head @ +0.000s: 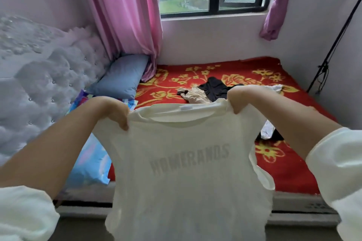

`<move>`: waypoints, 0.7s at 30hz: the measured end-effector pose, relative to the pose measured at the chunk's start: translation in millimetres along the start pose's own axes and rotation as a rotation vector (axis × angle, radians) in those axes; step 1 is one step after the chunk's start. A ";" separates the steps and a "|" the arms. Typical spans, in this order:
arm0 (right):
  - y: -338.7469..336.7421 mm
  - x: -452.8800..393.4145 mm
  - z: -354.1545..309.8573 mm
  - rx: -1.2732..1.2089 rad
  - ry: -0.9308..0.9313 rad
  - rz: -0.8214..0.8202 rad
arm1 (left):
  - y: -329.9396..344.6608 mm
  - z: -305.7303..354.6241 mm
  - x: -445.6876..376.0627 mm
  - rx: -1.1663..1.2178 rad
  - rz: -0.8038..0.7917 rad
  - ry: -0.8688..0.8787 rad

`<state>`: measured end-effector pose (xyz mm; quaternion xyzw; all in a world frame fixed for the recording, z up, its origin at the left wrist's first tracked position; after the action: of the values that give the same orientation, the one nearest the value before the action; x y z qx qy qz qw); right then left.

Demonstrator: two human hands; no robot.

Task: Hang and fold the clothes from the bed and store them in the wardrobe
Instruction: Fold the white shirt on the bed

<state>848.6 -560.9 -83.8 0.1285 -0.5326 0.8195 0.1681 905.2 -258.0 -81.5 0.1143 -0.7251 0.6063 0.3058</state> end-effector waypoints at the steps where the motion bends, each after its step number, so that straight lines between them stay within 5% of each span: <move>1: -3.9 -9.3 0.0 -0.010 0.012 0.018 | -8.1 -5.9 -6.6 -0.011 0.058 -0.026; 6: -27.4 -83.0 -7.7 -0.016 0.058 0.132 | -35.5 -40.6 -65.6 0.040 0.242 -0.131; 15: -38.5 -318.6 -23.1 -0.073 0.083 0.080 | -60.6 -125.7 -307.6 0.229 0.280 -0.223; 21: -2.0 -470.4 -38.7 -0.176 0.211 0.202 | -35.1 -163.5 -468.5 0.737 0.326 -0.373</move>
<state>1276.5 -589.9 -280.9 -0.0278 -0.5918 0.7914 0.1505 1342.5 -207.2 -313.1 0.2071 -0.5117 0.8338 0.0089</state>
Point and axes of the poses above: each hand's wrist, its own x-axis away from the middle knuckle, its own y-axis out of the palm, z = x × y, the point moved 7 cm from there along -x, towards the middle knuckle, and after that the axes turned 3 degrees about x, right-handed, at the moved point
